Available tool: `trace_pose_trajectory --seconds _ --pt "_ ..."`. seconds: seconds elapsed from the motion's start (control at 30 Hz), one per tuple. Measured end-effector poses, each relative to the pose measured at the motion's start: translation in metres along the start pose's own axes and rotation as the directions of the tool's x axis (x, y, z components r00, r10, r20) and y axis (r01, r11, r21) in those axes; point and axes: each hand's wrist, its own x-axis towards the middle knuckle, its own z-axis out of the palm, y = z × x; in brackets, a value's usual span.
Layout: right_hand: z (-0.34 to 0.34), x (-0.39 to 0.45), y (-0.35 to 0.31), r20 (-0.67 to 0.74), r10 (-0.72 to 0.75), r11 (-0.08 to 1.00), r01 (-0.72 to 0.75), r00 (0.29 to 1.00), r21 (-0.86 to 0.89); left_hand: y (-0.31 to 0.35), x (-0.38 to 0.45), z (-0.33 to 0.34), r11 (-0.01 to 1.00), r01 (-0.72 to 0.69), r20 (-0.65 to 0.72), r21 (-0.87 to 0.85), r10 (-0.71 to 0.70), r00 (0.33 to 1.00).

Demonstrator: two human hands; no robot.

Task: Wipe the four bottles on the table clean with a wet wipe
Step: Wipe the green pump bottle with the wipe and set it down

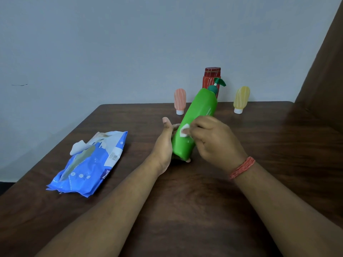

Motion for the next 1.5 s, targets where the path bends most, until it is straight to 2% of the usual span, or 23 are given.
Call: trace_pose_trajectory --seconds 0.03,0.17,0.27,0.4,0.5,0.53,0.63,0.7,0.77,0.9,1.03,1.13,1.23,1.27,1.4,1.5 --pt "0.000 0.000 0.000 -0.012 0.023 1.000 -0.023 1.000 0.007 0.000 0.000 0.000 1.000 0.005 0.005 0.001 -0.005 1.000" --pt "0.006 -0.001 -0.007 0.064 -0.106 0.994 0.104 0.992 0.037 0.001 0.002 -0.002 0.997 0.038 0.007 -0.071 -0.037 0.999" --pt "0.010 -0.002 -0.005 -0.060 0.027 0.999 -0.026 0.998 0.026 0.002 0.002 -0.003 0.992 0.062 0.009 -0.113 -0.061 0.998" --pt "0.016 -0.002 -0.011 0.004 -0.079 0.995 0.078 0.997 0.066 0.006 -0.001 -0.005 0.972 0.072 0.036 -0.222 -0.066 0.997" --pt "0.014 -0.001 -0.004 -0.093 0.043 0.998 -0.038 0.995 0.050 0.007 -0.002 -0.004 0.964 0.077 0.071 -0.254 -0.061 0.996" --pt "0.014 -0.002 -0.004 -0.092 0.044 0.997 -0.037 0.995 0.068 0.007 -0.002 -0.004 0.961 0.077 0.081 -0.264 -0.058 0.995" --pt "0.015 -0.004 -0.009 -0.017 -0.078 0.993 0.079 0.997 0.091 0.007 -0.003 -0.006 0.955 0.080 0.104 -0.287 -0.052 0.993" --pt "0.014 -0.002 -0.003 -0.093 -0.009 0.998 0.015 0.996 0.056 0.007 -0.004 -0.007 0.955 0.082 0.127 -0.284 -0.047 0.991" --pt "0.013 -0.003 0.001 -0.177 0.097 0.992 -0.081 0.979 0.095 0.007 -0.005 -0.006 0.957 0.086 0.156 -0.276 -0.044 0.987" --pt "0.013 -0.004 0.001 -0.141 0.008 0.997 0.003 0.990 0.078 0.007 -0.006 -0.008 0.963 0.097 0.199 -0.250 -0.046 0.979" --pt "0.011 -0.001 0.019 -0.341 0.200 0.980 -0.190 0.919 0.063 0.005 -0.003 -0.008 0.974 0.133 0.247 -0.182 -0.086 0.965" --pt "0.009 -0.003 0.027 -0.347 0.178 0.984 -0.174 0.921 0.043 0.006 -0.005 -0.007 0.978 0.143 0.275 -0.152 -0.097 0.957" --pt "0.000 -0.004 0.043 -0.453 0.289 0.957 -0.274 0.843 0.100 0.007 -0.006 -0.005 0.985 0.138 0.291 -0.108 -0.101 0.951" --pt "-0.001 -0.005 0.044 -0.458 0.310 0.950 -0.289 0.833 0.117 0.007 -0.006 -0.004 0.986 0.137 0.291 -0.099 -0.103 0.951" --pt "0.003 -0.005 0.036 -0.343 0.203 0.979 -0.184 0.917 0.089 0.009 -0.008 -0.005 0.985 0.133 0.270 -0.109 -0.100 0.958" --pt "-0.001 -0.005 0.045 -0.449 0.293 0.956 -0.266 0.844 0.125 0.009 -0.008 -0.004 0.986 0.137 0.280 -0.097 -0.105 0.954"
